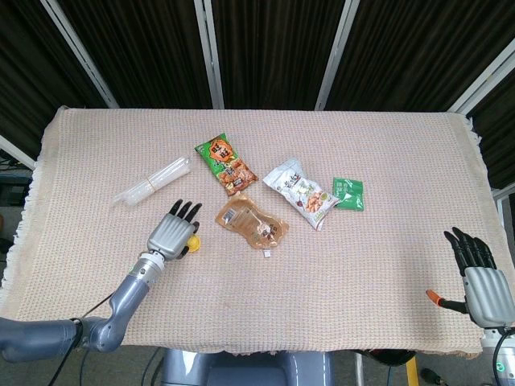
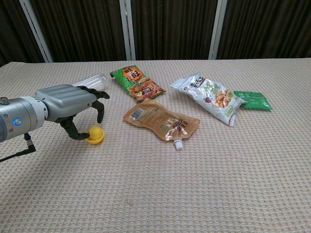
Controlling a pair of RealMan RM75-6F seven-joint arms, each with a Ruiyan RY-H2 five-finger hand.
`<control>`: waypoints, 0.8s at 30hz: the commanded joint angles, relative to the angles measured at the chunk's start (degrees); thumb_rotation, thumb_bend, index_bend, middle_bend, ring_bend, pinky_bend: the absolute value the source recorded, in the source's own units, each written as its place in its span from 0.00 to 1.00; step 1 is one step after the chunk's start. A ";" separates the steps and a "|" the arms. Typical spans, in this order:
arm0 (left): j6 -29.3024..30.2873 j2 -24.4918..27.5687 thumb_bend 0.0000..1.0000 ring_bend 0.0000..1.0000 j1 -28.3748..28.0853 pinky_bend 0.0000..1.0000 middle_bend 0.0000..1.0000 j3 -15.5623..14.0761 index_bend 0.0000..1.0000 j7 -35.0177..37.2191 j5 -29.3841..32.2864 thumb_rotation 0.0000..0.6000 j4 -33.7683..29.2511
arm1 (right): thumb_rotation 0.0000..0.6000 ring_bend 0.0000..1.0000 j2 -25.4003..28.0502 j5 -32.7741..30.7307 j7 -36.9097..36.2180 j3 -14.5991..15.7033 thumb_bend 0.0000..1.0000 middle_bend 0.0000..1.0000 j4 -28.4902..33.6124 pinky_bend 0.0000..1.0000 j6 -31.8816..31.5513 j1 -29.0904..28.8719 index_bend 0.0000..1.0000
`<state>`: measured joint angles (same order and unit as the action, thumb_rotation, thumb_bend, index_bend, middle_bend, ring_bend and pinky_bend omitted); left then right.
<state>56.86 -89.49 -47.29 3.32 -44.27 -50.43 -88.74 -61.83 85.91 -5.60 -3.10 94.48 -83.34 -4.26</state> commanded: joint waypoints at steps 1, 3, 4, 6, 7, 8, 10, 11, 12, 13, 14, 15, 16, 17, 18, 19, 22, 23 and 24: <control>0.01 0.21 0.32 0.00 -0.04 0.00 0.00 -0.07 0.26 -0.10 0.21 1.00 -0.19 | 1.00 0.00 -0.03 0.04 0.08 -0.01 0.01 0.00 -0.02 0.00 -0.01 -0.02 0.03; 0.07 0.30 0.32 0.00 -0.02 0.00 0.00 -0.10 0.22 -0.03 0.29 1.00 -0.39 | 1.00 0.00 -0.04 0.06 0.09 0.01 0.01 0.00 -0.03 0.00 -0.04 0.00 0.03; 0.12 0.33 0.32 0.00 0.00 0.00 0.00 -0.11 0.20 0.01 0.34 1.00 -0.46 | 1.00 0.00 -0.04 0.05 0.08 0.01 0.01 0.00 -0.01 0.00 -0.02 0.00 0.03; 0.21 0.40 0.32 0.00 0.01 0.00 0.00 -0.19 0.18 -0.08 0.47 1.00 -0.59 | 1.00 0.00 -0.02 0.00 0.06 0.01 0.01 0.00 -0.01 0.00 0.00 0.01 0.03; 0.32 0.47 0.32 0.00 0.03 0.00 0.00 -0.20 0.18 -0.07 0.52 1.00 -0.74 | 1.00 0.00 0.00 0.01 0.04 0.01 0.01 0.00 0.01 0.00 -0.01 0.01 0.03; 0.55 0.62 0.32 0.00 0.10 0.00 0.00 -0.16 0.17 0.03 0.46 1.00 -1.07 | 1.00 0.00 0.03 0.01 0.01 0.00 0.01 0.00 0.02 0.00 -0.02 0.01 0.03; 1.24 1.10 0.32 0.00 0.40 0.00 0.00 -0.07 0.16 0.48 0.05 1.00 -1.96 | 1.00 0.00 0.05 0.02 0.00 0.01 0.01 0.00 0.01 0.00 -0.04 0.04 0.03; 1.71 1.45 0.32 0.00 0.64 0.00 0.00 -0.03 0.15 0.79 -0.24 1.00 -2.54 | 1.00 0.00 0.06 -0.02 0.02 0.02 0.01 0.00 -0.01 0.00 -0.01 0.04 0.03; 2.54 2.10 0.31 0.00 1.13 0.00 0.00 -0.07 0.15 1.35 -0.86 1.00 -3.61 | 1.00 0.00 0.07 -0.11 0.03 0.01 0.01 0.00 -0.03 0.00 0.04 0.04 0.03; 3.32 2.73 0.30 0.00 1.62 0.00 0.00 -0.19 0.14 1.89 -1.59 1.00 -4.57 | 1.00 0.00 0.08 -0.17 0.01 0.00 0.01 0.00 -0.05 0.00 0.07 0.05 0.03; 4.75 3.86 0.26 0.00 2.55 0.00 0.00 -0.56 0.14 2.73 -3.00 1.00 -6.17 | 1.00 0.00 0.09 -0.25 0.00 -0.01 0.01 0.00 -0.08 0.00 0.13 0.04 0.03; 5.93 4.62 0.20 0.00 3.29 0.00 0.00 -0.88 0.13 3.36 -4.13 1.00 -7.25 | 1.00 0.00 0.11 -0.30 0.02 -0.01 0.01 0.00 -0.10 0.00 0.18 0.04 0.03; 7.85 5.91 0.16 0.00 4.64 0.00 0.00 -1.50 0.12 4.64 -6.08 1.00 -9.10 | 1.00 0.00 0.16 -0.33 0.04 0.01 0.01 0.00 -0.09 0.00 0.27 0.02 0.03; 9.35 6.98 0.11 0.00 5.79 0.00 0.00 -2.03 0.10 5.79 -7.54 1.00 -10.59 | 1.00 0.00 0.20 -0.35 0.05 0.05 0.01 0.00 -0.07 0.00 0.36 0.01 0.03; 11.84 8.51 0.08 0.00 7.60 0.00 0.00 -2.82 0.07 7.54 -9.79 1.00 -12.60 | 1.00 0.00 0.23 -0.36 0.12 0.07 0.01 0.00 -0.05 0.00 0.48 -0.04 0.03; 13.81 9.58 0.07 0.00 8.99 0.00 0.00 -3.46 0.05 8.76 -11.47 1.00 -13.94 | 1.00 0.00 0.24 -0.37 0.26 0.09 0.01 0.00 -0.04 0.00 0.57 -0.07 0.03; 20.12 13.66 0.05 0.00 13.95 0.00 0.00 -6.53 0.00 12.62 -17.52 1.00 -17.55 | 1.00 0.00 0.13 -0.37 1.08 0.10 0.01 0.00 0.00 0.00 0.72 -0.19 0.03; 21.58 14.72 0.04 0.00 15.17 0.00 0.00 -7.42 0.00 13.36 -18.90 1.00 -18.12 | 1.00 0.00 0.10 -0.36 1.38 0.12 0.01 0.00 -0.01 0.00 0.73 -0.20 0.03; 23.56 16.28 0.04 0.00 16.96 0.00 0.00 -8.85 0.00 14.40 -20.88 1.00 -18.86 | 1.00 0.00 0.05 -0.37 1.76 0.14 0.01 0.00 0.03 0.00 0.74 -0.20 0.03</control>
<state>74.96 -77.70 -35.31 -1.78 -33.74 -66.06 -104.06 -61.72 85.54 -4.12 -2.98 94.49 -82.63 -4.43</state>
